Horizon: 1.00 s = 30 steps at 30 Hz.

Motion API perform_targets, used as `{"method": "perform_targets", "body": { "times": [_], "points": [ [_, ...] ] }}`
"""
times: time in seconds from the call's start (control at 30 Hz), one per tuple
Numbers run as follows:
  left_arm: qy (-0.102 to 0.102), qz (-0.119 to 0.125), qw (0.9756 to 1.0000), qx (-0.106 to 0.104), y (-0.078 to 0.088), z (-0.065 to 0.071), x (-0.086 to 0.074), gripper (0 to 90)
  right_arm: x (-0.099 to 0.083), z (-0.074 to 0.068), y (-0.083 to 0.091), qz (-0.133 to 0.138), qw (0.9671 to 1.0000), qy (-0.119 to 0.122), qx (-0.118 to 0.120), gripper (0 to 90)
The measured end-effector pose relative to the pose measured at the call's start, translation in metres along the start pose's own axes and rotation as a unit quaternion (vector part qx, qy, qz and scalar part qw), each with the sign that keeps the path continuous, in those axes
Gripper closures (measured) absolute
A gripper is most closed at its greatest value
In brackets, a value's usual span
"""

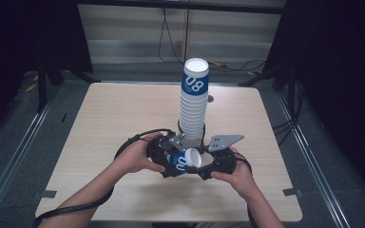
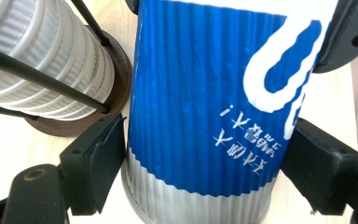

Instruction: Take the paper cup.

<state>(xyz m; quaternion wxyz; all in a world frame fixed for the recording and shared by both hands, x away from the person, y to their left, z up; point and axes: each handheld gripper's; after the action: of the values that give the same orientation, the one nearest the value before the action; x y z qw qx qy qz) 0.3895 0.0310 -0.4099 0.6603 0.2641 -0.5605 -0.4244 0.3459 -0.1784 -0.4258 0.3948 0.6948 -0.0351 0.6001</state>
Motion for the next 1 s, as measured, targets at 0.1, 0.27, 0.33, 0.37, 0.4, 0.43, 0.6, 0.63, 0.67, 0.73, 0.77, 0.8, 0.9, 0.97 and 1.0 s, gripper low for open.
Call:
{"method": "perform_targets", "body": {
  "times": [0.1,0.27,0.33,0.37,0.4,0.43,0.6,0.63,0.67,0.73,0.77,0.8,0.9,0.97,1.0],
  "points": [
    [0.011,-0.002,0.9999,-0.007,-0.001,0.000,0.000,17.8,0.000,-0.001,-0.002,-0.003,1.0000,0.004,0.002,27.8],
    [-0.004,-0.018,0.9998,-0.009,-0.001,-0.002,0.001,17.8,0.000,-0.002,-0.002,-0.002,1.0000,0.007,0.003,27.8],
    [0.009,-0.016,0.9997,-0.013,-0.002,-0.001,0.002,17.8,0.001,-0.002,-0.001,-0.001,1.0000,0.005,0.004,27.8],
    [0.012,-0.010,0.9998,-0.012,-0.004,-0.001,0.002,17.7,0.001,-0.002,-0.002,0.000,1.0000,0.006,0.004,27.8],
    [0.008,-0.019,0.9997,-0.015,-0.004,-0.002,0.003,17.5,0.001,-0.003,-0.002,0.000,1.0000,0.007,0.003,27.9],
    [0.008,-0.019,0.9997,-0.015,-0.004,-0.002,0.003,17.5,0.001,-0.003,-0.002,0.000,1.0000,0.007,0.003,27.9],
    [0.030,-0.048,0.9983,-0.010,-0.007,-0.005,0.001,15.0,0.002,-0.002,0.001,0.006,1.0000,0.005,-0.001,28.2],
    [0.028,-0.061,0.9977,-0.007,-0.008,-0.007,-0.001,15.0,0.002,-0.002,0.001,0.006,1.0000,0.005,-0.001,28.2],
    [0.031,-0.053,0.9981,-0.010,-0.008,-0.007,-0.004,15.0,0.003,-0.001,0.003,0.007,1.0000,0.003,-0.004,28.2],
    [0.034,-0.040,0.9985,-0.017,-0.006,-0.009,-0.008,15.2,0.003,0.002,0.005,0.015,0.9999,-0.002,-0.001,28.2],
    [0.035,-0.037,0.9985,-0.017,-0.006,-0.010,-0.010,15.2,0.002,0.003,0.007,0.016,0.9998,-0.006,-0.003,28.2],
    [0.041,-0.030,0.9986,-0.017,-0.006,-0.010,-0.011,15.2,0.002,0.003,0.007,0.016,0.9998,-0.006,-0.003,28.2],
    [0.041,-0.031,0.9985,-0.019,-0.004,-0.010,-0.015,15.3,0.001,0.004,0.006,0.013,0.9999,-0.008,-0.002,28.2],
    [0.048,-0.028,0.9982,-0.022,-0.002,-0.010,-0.016,15.5,0.001,0.004,0.005,0.013,0.9999,-0.006,-0.003,28.2],
    [0.051,-0.025,0.9982,-0.021,0.000,-0.010,-0.018,15.6,0.002,0.004,0.005,0.013,0.9999,-0.005,-0.003,28.2]
  ]
}}
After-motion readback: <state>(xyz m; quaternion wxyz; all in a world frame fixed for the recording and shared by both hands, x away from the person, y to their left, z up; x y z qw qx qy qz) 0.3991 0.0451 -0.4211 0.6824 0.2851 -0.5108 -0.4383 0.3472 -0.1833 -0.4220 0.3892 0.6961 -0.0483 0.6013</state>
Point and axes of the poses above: each handheld gripper's, and its own axes: y roughly backward along the jaws, x roughly out of its top, z roughly to its right, and after that the axes turned 15 degrees about -x, right-handed
